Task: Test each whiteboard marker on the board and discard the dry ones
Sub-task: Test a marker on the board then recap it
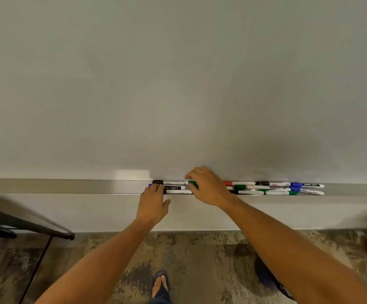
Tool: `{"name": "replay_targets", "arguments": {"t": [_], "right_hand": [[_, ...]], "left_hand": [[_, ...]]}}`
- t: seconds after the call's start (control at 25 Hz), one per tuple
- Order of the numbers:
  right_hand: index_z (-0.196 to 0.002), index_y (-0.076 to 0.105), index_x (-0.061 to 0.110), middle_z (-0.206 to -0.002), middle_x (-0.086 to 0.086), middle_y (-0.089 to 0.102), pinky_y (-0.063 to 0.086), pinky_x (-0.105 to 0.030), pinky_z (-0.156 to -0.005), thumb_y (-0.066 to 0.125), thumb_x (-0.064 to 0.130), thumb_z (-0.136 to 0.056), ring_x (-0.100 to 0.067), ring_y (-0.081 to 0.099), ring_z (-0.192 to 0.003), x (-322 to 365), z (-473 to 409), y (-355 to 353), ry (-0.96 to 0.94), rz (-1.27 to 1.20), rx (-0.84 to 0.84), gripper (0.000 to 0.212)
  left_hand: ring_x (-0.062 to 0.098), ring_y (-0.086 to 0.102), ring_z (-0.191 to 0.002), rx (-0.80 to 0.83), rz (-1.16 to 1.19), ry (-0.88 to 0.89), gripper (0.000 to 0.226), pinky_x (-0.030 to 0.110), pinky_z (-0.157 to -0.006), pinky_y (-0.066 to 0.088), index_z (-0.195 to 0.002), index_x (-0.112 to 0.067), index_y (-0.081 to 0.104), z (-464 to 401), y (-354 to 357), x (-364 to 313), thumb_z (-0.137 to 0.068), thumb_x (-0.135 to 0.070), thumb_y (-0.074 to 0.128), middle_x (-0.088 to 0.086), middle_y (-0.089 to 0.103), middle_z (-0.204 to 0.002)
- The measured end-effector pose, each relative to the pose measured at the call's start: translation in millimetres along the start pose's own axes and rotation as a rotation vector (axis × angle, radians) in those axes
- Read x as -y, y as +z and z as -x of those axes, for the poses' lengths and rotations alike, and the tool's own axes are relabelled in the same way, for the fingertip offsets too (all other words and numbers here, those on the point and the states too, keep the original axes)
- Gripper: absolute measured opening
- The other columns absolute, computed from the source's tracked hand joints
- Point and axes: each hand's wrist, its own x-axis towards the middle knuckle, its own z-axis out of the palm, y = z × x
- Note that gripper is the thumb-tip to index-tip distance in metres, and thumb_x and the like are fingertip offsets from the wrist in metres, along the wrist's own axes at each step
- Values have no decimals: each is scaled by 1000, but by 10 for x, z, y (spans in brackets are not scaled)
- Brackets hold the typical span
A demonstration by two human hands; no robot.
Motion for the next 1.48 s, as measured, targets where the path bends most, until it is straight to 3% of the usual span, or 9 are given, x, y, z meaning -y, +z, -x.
{"name": "replay_targets", "arguments": {"t": [0.28, 0.52, 0.84, 1.16, 1.36, 1.48], "right_hand": [[-123, 66, 13, -124, -5, 63, 48, -42, -92, 62, 27, -94, -27, 53, -115, 208, -128, 771, 86, 114, 95, 32], [-91, 76, 17, -91, 0, 72, 52, -39, -74, 79, 31, -81, -24, 61, -89, 225, -255, 943, 103, 325, 29, 18], [-93, 77, 17, -93, -2, 70, 54, -38, -73, 89, 29, -72, -26, 63, -89, 132, -371, 1083, 86, 283, 105, 27], [-111, 72, 17, -109, -2, 70, 47, -39, -84, 74, 29, -88, -26, 58, -103, 118, -384, 1008, 105, 157, 94, 26], [-119, 63, 15, -112, -4, 67, 49, -36, -78, 64, 13, -94, -25, 62, -96, 157, -292, 720, 88, 7, 92, 25], [-122, 59, 17, -112, -3, 63, 52, -41, -76, 52, 24, -102, -22, 60, -95, 163, -168, 427, 34, -136, 160, 22]], "left_hand": [[28, 55, -113, 55, 73, -104, 52, 39, -97, 46, -136, -10, 52, -91, 178, 239, -92, -34, 63, 10, 55, -133], [29, 59, -94, -44, 132, -98, 37, 40, -79, 49, -116, -9, 64, -177, 268, 356, -93, -39, 62, 11, 63, -111], [29, 58, -100, -17, 134, -121, 35, 41, -85, 49, -120, -13, 63, -203, 331, 411, -92, -35, 64, 8, 64, -113], [28, 59, -97, -6, 84, -47, 38, 40, -81, 49, -120, -15, 66, -242, 241, 397, -89, -38, 68, 6, 64, -110], [24, 61, -93, -4, 152, 72, 27, 37, -79, 52, -117, -16, 67, -301, -20, 212, -98, -32, 57, 2, 65, -109], [18, 59, -93, 77, 299, 161, 27, 35, -80, 52, -115, -15, 61, -257, -227, 82, -100, -35, 49, 0, 60, -107]]}}
